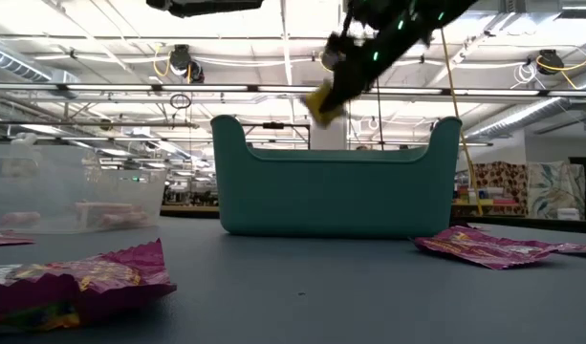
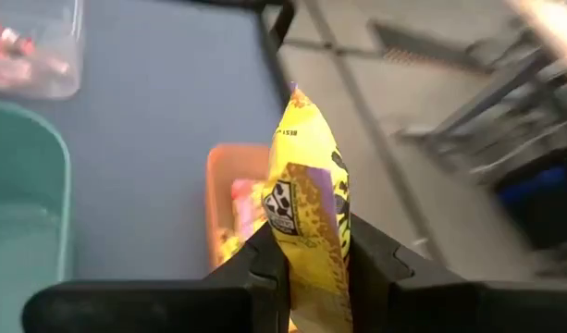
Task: Sort candy
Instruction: Put the yellow candy into the orange bin
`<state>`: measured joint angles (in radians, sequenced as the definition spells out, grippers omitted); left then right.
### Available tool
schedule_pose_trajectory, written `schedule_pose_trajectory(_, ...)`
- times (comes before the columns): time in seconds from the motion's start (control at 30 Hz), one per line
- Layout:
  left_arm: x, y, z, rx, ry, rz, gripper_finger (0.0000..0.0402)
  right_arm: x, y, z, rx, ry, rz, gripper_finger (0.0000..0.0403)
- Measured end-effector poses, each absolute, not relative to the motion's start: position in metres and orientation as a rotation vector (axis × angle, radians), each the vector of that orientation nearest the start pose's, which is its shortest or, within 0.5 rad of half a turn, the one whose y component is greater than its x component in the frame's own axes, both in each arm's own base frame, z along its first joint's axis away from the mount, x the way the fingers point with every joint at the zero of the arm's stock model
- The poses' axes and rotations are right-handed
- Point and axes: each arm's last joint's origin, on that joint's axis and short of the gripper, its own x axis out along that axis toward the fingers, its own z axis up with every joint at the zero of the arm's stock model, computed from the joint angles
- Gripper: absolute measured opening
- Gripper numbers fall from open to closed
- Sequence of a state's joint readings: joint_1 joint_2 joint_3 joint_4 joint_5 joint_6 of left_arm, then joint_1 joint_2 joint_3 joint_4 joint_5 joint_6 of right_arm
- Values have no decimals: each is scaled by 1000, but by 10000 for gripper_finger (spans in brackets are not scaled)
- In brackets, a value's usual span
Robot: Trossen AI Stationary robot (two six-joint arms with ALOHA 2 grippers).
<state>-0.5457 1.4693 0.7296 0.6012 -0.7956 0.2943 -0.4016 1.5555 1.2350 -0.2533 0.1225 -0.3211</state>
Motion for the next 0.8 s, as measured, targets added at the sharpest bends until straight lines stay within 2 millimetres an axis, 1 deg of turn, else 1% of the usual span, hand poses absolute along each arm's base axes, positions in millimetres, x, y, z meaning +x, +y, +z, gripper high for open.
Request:
schedule_pose_trajectory(0.1, 267, -140, 232, 393, 162, 252, 173, 325, -165, 264, -122, 716, -398, 63)
schedule_pose_trajectory(0.2, 267, -140, 231, 398, 168, 273, 173, 329, -183, 237, -59, 783, -411, 63)
schedule_pose_trajectory(0.33, 267, -140, 231, 403, 173, 274, 173, 333, -200, 214, -31, 810, -438, 63)
schedule_pose_trajectory(0.47, 267, -138, 230, 407, 180, 278, 173, 334, -208, 202, -15, 824, -446, 64)
schedule_pose_trajectory(0.63, 267, -138, 230, 407, 180, 278, 173, 333, -209, 202, 31, 812, -448, 65)
schedule_pose_trajectory(0.73, 267, -138, 230, 406, 179, 278, 173, 331, -212, 202, 46, 806, -453, 78)
schedule_pose_trajectory(0.8, 267, -138, 230, 405, 179, 278, 173, 331, -212, 202, 49, 801, -453, 95)
